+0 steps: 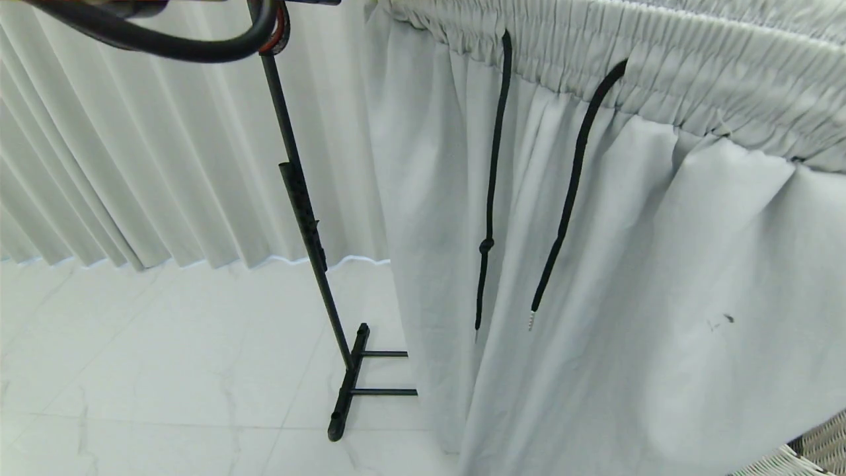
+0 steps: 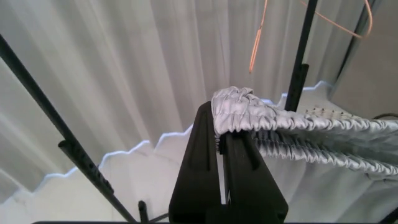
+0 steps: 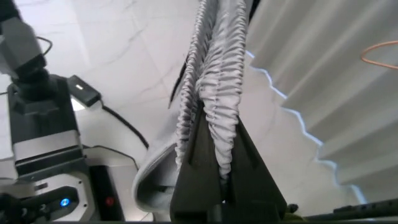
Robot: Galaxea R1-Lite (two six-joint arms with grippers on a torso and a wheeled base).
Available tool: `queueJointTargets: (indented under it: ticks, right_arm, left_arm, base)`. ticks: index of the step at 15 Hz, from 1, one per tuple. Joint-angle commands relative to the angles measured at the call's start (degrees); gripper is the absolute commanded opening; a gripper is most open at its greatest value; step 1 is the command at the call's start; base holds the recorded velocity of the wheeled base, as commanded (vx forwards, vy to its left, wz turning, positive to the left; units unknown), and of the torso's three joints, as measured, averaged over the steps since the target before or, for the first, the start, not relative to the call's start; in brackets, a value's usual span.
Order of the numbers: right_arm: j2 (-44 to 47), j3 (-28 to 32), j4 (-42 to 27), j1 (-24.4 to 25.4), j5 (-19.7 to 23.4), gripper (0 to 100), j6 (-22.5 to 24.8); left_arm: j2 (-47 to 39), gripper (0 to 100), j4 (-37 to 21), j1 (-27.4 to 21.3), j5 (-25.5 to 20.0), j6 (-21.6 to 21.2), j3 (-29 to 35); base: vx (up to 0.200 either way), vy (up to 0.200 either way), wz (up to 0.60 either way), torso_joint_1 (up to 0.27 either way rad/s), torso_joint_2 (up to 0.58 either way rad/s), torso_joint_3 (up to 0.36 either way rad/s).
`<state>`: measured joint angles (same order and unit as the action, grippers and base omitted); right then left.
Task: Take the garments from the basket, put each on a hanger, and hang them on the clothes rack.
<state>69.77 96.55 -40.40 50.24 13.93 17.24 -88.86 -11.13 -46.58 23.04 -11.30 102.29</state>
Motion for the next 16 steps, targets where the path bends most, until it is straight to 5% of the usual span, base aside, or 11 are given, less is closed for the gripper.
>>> queueJointTargets:
  ticks: [1, 3, 6, 10, 13, 16]
  right_arm:
    - [-0.33, -0.49, -0.12, 0.56, -0.4, 0, -0.01]
    - [-0.16, -0.49, -0.21, -0.49, -2.51, 0, -0.1]
    - [2.74, 1.1, 1.46, -2.51, -11.12, 0, -0.1]
    - [10.57, 2.68, 15.97, -4.27, -14.99, 0, -0.1]
    - [15.49, 4.0, 25.28, -4.18, -14.55, 0, -0.01]
    - [18.48, 6.99, 27.48, -4.01, -14.46, 0, -0.01]
  left_arm:
    - [-0.18, 0, -0.47, -0.09, 0.16, 0.67, 0.01]
    - [0.53, 0, -2.49, -0.97, 0.25, 1.9, 0.1]
    - [5.98, 0, -18.31, -4.84, 0.25, 4.18, 0.8]
    - [12.66, 0, -35.45, -10.99, 0.16, 9.1, 2.03]
    - [15.64, 0, -39.14, -18.37, 0.08, 13.5, 1.95]
    - [16.52, 0, -39.14, -28.04, 0.08, 17.98, 1.86]
  base:
    - [0.0, 0.0, 0.0, 0.0, 0.0, 0.0]
    - [0.0, 0.0, 0.0, 0.0, 0.0, 0.0]
    - [0.0, 0.0, 0.0, 0.0, 0.0, 0.0]
    - [0.0, 0.0, 0.0, 0.0, 0.0, 0.0]
    - [0.0, 0.0, 0.0, 0.0, 0.0, 0.0]
    - [0.0, 0.0, 0.0, 0.0, 0.0, 0.0]
